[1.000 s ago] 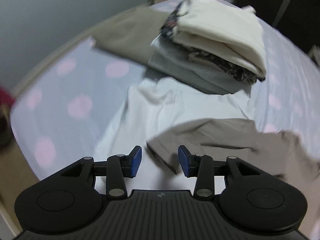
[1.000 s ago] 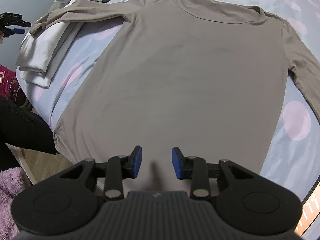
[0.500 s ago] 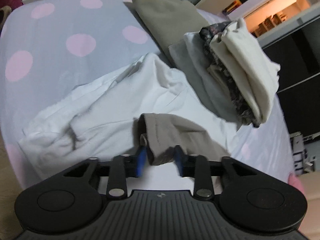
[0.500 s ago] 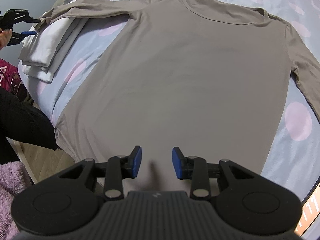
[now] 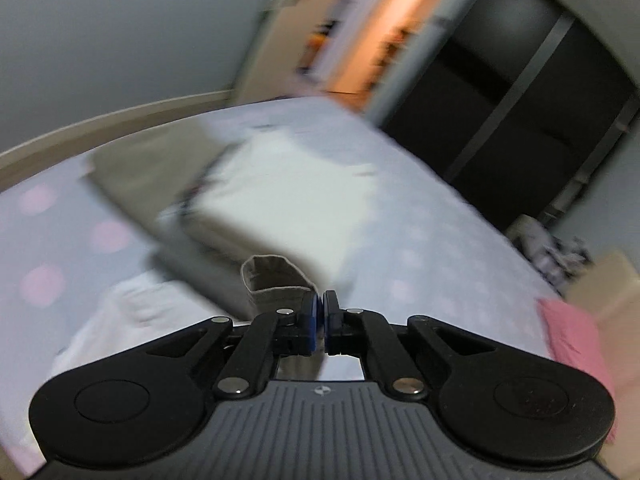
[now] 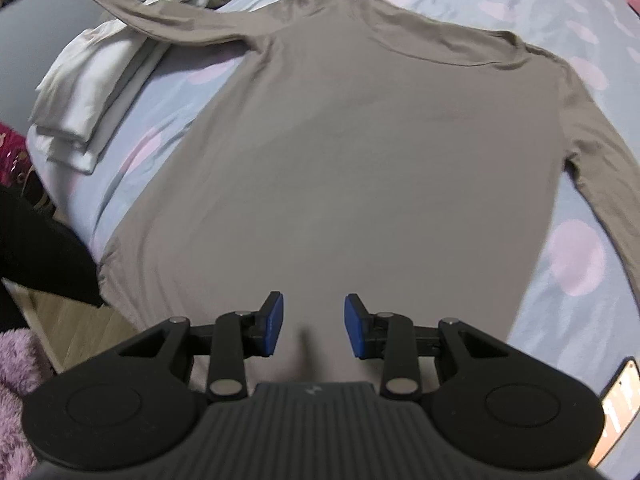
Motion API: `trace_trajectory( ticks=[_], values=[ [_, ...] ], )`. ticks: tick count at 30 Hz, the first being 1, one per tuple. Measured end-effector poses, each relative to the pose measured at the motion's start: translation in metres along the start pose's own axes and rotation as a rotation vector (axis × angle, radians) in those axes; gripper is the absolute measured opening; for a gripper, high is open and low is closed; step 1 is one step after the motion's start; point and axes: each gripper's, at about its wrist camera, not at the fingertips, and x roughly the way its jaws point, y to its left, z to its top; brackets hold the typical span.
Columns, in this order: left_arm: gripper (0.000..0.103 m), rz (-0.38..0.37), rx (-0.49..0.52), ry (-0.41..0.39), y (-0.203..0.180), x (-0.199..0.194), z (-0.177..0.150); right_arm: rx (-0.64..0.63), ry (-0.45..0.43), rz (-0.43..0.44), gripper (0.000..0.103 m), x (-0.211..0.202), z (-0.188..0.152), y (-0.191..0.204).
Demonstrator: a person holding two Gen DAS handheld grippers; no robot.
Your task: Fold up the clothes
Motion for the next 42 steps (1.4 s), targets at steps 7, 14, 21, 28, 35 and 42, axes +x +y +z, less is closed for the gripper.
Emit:
trace_trajectory(
  ticks=[7,14,21,28,35,42],
  values=[
    [0.000,-0.254,0.177,0.037,-0.128,0.021,-0.004,0.119,-0.067,-0.085,0.046,-0.029,0.032,-0.048],
    [0.001,-0.208,0.362,0.174,-0.174,0.066,-0.048,0.198,-0.138,-0.078,0.048,-0.043,0.050,-0.074],
    [0.016,-0.070,0.508,0.284,-0.118,0.093,-0.103,0.083,-0.161,-0.019,0.045,-0.024,0.065,-0.054],
    [0.018,0.024,0.663,0.309,-0.073,0.116,-0.136,-0.100,-0.216,0.059,0.036,0.018,0.117,-0.014],
    [0.036,0.020,0.681,0.344,-0.040,0.147,-0.148,-0.391,-0.283,0.077,0.035,0.073,0.189,0.041],
    [0.050,0.008,0.697,0.411,-0.024,0.165,-0.158,-0.739,-0.360,0.048,0.036,0.132,0.245,0.084]
  ],
)
